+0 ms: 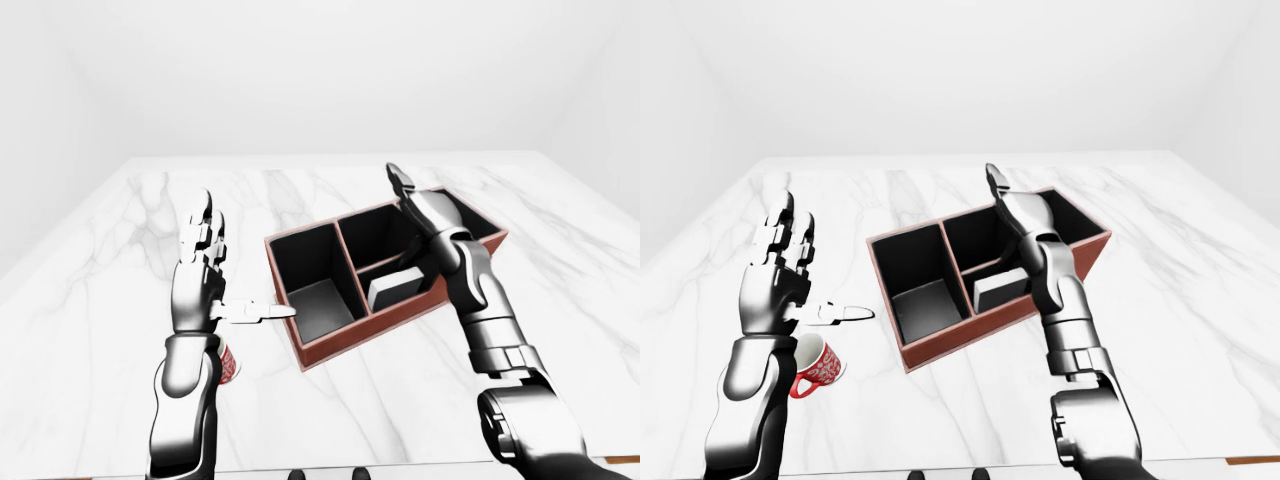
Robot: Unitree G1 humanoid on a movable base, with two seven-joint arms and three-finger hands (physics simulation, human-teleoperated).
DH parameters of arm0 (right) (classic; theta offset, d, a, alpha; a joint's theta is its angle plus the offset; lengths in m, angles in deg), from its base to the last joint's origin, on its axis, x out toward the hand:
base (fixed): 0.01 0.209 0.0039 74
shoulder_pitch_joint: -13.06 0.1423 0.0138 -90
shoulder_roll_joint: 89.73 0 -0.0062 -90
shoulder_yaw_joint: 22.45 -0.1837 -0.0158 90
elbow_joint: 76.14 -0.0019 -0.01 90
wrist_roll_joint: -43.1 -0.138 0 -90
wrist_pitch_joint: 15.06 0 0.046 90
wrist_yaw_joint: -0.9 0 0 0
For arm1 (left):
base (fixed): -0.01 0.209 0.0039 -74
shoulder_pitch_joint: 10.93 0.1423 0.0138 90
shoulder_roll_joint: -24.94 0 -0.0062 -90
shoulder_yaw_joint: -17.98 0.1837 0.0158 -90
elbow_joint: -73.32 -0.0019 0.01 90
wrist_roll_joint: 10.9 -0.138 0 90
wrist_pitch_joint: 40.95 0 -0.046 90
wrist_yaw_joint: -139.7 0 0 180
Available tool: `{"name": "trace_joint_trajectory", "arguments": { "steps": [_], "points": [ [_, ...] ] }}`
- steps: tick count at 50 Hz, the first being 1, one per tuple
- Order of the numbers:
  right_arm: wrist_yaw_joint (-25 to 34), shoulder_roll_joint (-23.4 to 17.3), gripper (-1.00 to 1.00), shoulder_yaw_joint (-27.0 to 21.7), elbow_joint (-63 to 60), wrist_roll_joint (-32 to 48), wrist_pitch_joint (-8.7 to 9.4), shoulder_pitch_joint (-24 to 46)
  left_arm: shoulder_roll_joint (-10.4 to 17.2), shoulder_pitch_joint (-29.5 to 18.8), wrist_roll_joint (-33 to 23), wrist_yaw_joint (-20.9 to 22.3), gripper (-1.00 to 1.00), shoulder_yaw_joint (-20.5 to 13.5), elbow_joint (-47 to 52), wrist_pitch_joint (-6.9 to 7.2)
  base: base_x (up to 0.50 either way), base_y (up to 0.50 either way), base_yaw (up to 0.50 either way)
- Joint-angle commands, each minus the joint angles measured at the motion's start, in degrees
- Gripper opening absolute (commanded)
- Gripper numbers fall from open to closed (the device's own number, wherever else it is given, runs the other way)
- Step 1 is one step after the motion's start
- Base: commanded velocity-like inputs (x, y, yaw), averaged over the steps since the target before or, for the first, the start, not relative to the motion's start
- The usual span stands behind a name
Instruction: Pick up the book and place it in the back compartment of the caddy.
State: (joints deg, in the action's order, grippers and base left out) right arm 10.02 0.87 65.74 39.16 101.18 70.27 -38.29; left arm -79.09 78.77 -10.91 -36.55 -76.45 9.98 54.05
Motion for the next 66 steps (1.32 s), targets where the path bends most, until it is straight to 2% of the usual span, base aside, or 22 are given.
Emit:
{"name": "trace_joint_trajectory", "arguments": {
  "steps": [1, 2, 4, 7, 8, 16, 26, 44, 58, 66],
  "points": [
    [10.08, 1.5, 1.0, -2.44, -22.83, -4.47, 3.57, -6.51, -0.03, 0.07, -0.05, -0.02, 1.0, 0.08, -0.11, 0.0, 0.0, 0.0, 0.0],
    [11.51, 1.8, 1.0, -2.71, -25.54, -5.05, 5.03, -7.03, -0.04, 0.15, -0.06, -0.02, 1.0, 0.11, 0.07, 0.0, 0.0, 0.0, 0.0],
    [12.06, 1.79, 1.0, -2.74, -26.88, -5.7, 5.72, -7.28, -0.05, 0.18, -0.04, 0.0, 1.0, 0.12, 0.18, 0.0, 0.0, 0.0, 0.0],
    [14.91, 2.17, 1.0, -3.48, -33.53, -7.09, 9.45, -8.19, -0.08, 0.31, -0.12, 0.02, 1.0, 0.19, 0.11, 0.0, 0.0, 0.0, 0.0],
    [14.92, 2.1, 1.0, -3.41, -33.71, -7.2, 9.62, -8.23, -0.09, 0.31, -0.12, 0.02, 1.0, 0.19, 0.1, 0.0, 0.0, 0.0, 0.0],
    [19.52, 2.92, 1.0, -4.22, -46.29, -9.71, 9.67, -9.78, -0.13, 0.45, -0.19, 0.07, 1.0, 0.32, -0.2, 0.0, 0.0, 0.0, 0.0],
    [20.06, 4.38, 1.0, -3.92, -53.5, -11.56, 9.67, -13.12, -0.12, 0.39, -0.08, 0.12, 1.0, 0.2, 0.03, 0.0, 0.0, 0.0, 0.0],
    [17.52, 7.19, 1.0, -4.69, -69.0, -18.86, 9.67, -21.58, -0.2, 0.7, -0.05, 0.2, 1.0, 0.36, 0.96, 0.0, 0.0, 0.0, 0.0],
    [14.0, 9.46, 1.0, -5.77, -80.91, -30.63, 9.67, -27.9, -0.22, 0.42, 1.23, 0.26, 1.0, -0.09, 5.64, 0.0, 0.0, 0.0, 0.0],
    [11.09, 10.04, 1.0, -5.39, -83.39, -35.73, 9.67, -30.62, -0.24, 0.57, 2.03, 0.19, 1.0, -0.19, 8.6, 0.0, 0.0, 0.0, 0.0]
  ]
}}
